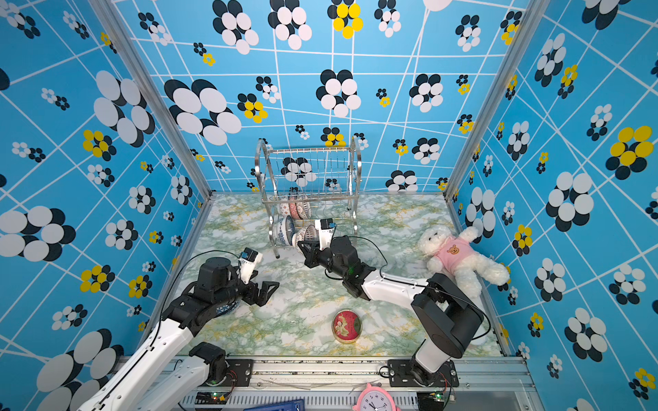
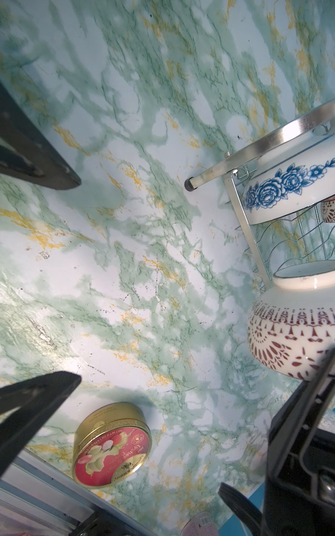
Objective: Load bowls into a dish rack
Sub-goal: Place the bowl in the dish rack.
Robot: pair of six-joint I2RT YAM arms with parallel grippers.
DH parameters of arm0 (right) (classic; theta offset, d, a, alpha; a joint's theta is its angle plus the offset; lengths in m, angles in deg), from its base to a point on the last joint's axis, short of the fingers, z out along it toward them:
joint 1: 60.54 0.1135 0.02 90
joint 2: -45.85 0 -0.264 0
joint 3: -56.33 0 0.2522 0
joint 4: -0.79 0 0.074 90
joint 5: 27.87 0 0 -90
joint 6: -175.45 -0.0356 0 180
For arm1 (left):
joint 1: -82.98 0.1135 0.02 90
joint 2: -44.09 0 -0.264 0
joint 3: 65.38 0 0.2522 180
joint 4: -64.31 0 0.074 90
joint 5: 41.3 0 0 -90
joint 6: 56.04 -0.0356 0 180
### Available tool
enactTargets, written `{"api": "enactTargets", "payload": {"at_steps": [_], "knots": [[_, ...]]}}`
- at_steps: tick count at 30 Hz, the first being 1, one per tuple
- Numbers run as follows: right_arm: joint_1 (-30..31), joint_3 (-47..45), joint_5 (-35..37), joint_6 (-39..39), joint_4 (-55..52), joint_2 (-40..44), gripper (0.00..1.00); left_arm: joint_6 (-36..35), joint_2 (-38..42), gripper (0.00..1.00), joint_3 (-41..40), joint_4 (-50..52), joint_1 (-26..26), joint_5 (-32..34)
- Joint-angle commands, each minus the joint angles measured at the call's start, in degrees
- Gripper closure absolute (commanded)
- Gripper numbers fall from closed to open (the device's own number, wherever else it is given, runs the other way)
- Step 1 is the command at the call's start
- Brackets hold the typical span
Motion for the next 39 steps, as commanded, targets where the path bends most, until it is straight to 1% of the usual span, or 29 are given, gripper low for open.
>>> {"api": "enactTargets", "payload": {"at_steps": [1, 14, 23, 39], "knots": [[-1.08, 2.87, -2.02, -1.68, 7.21, -0.8, 1.0, 0.39, -0.15, 0.01, -0.69, -1.39, -0.59, -0.61], [-5.62, 7.11, -7.34, -6.56, 10.03, -6.24, 1.0, 0.3, -1.41, 0.01, -0.21, -1.47, -0.54, -0.79], [-7.13, 10.07, -9.97, -10.01, 13.26, -10.63, 1.0, 0.21, -1.67, 0.01, -0.16, -1.51, -0.56, -0.88], [-8.31, 15.03, -12.38, -14.69, 18.13, -18.33, 1.0, -0.05, -1.6, 0.01, -0.35, -2.25, -0.53, -1.67]]}}
